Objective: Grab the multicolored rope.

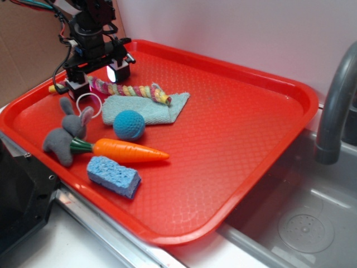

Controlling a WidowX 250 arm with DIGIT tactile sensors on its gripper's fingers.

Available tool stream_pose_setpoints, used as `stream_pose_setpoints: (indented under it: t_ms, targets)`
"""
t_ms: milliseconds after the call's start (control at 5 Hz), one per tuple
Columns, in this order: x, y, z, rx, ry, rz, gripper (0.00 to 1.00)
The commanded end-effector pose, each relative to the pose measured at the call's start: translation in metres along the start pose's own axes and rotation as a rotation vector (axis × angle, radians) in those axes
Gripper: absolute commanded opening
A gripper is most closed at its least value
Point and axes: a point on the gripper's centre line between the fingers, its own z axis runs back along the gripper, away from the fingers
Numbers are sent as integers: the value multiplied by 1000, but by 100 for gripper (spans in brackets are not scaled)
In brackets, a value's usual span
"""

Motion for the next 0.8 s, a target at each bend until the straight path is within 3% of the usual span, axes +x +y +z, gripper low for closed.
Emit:
stream_pose_setpoints:
  t_ms: [0, 200, 600]
  targets:
    - [2, 14, -1, -24, -4, 41, 0]
    - [2, 14, -2, -21, 2, 16, 0]
    - [4, 2, 39, -40, 58, -336, 0]
